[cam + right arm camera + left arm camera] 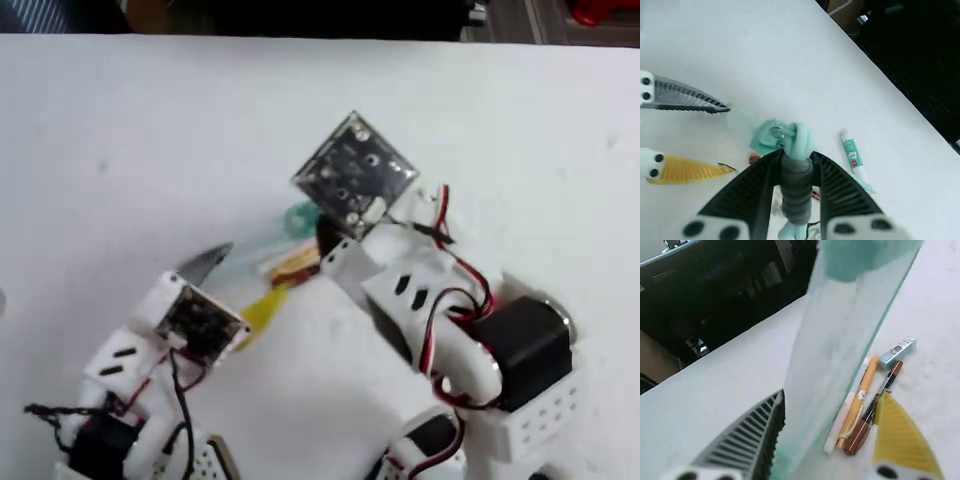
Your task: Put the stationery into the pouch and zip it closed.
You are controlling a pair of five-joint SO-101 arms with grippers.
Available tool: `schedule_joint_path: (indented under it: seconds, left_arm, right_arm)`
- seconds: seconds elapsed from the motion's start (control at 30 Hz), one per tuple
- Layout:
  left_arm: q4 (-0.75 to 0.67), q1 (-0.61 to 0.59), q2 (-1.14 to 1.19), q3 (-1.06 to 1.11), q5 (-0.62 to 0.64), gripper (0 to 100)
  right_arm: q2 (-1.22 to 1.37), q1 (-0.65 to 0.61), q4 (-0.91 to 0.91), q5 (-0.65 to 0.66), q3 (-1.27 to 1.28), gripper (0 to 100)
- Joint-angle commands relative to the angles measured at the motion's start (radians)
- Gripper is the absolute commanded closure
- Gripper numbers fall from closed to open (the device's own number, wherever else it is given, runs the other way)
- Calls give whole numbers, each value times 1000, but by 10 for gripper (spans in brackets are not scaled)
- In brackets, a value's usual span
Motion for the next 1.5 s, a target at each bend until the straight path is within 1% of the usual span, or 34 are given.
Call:
schedule_joint_path:
  seconds: [0.0,0.1,0.2,0.37,0.5,0.67,0.73,1.0,1.03,1.1,1.17,1.23,1.3,1.47]
  left_arm:
    - [-114,36,-2,11,26,702]
    - [-114,-13,-2,-8,26,702]
    - [-69,-68,-2,-43,21,702]
    - [-61,-91,-2,-77,18,702]
    - [-95,-71,-2,-78,18,701]
    - [-110,65,-1,-74,18,701]
    - [-117,93,-1,-74,18,701]
    - [-133,99,-1,-14,28,702]
    - [-152,93,-1,-2,28,705]
    - [-172,48,-2,11,31,705]
    - [-180,2,-2,12,77,702]
    - [-180,-7,-2,11,112,702]
    - [-180,21,-2,12,112,701]
    - [-170,140,-2,20,114,705]
  right_arm:
    - [58,-84,44,-3,-161,983]
    - [113,-82,51,-2,-201,983]
    - [131,-85,53,-2,-190,983]
    - [127,-88,53,-2,-175,983]
    - [127,-90,54,-5,-175,983]
    - [127,-157,54,-2,-175,983]
    - [127,-183,54,0,-175,983]
    - [124,-193,54,0,-175,983]
    - [116,-193,54,0,-175,983]
    - [77,-193,54,0,-175,983]
    - [38,-193,54,0,-170,983]
    - [10,-193,54,0,-143,983]
    - [-2,-193,53,0,-95,983]
    - [-4,-193,51,0,-40,982]
